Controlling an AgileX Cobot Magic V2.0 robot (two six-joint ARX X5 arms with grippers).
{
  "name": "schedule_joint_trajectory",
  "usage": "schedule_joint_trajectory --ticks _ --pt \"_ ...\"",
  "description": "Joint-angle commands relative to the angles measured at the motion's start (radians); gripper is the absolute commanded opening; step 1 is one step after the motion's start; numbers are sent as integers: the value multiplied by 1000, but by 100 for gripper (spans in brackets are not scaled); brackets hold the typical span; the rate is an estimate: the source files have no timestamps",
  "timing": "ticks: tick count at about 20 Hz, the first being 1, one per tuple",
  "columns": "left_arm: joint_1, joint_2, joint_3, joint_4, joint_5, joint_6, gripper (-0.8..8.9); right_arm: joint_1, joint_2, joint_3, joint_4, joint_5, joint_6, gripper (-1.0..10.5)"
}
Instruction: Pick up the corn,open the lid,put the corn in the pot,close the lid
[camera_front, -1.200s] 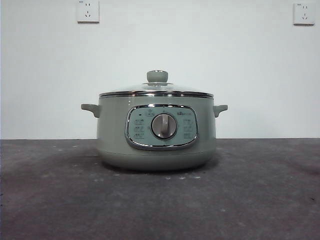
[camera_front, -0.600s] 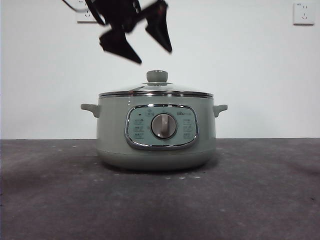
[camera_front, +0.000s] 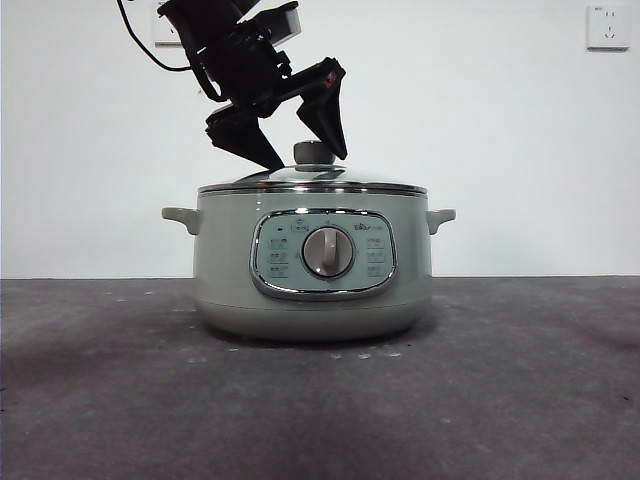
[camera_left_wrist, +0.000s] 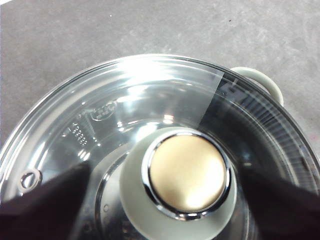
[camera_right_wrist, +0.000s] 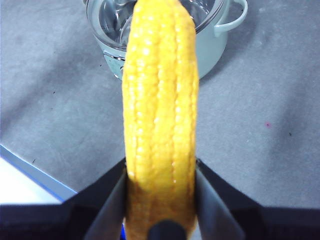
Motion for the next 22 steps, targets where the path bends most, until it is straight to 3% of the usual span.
schedule_joint_trajectory --ticks 1,5,14,22 --pt "-8 7 1 2 6 10 147 2 0 -2 5 0 1 -12" --pt "-11 7 1 0 7 -5 -5 2 0 -2 5 0 1 -12" --pt "-12 -11 1 -13 14 -8 -8 2 6 -2 4 0 1 -12" --pt "-6 -167 1 -2 13 -4 -8 2 49 -2 25 -1 -4 -12"
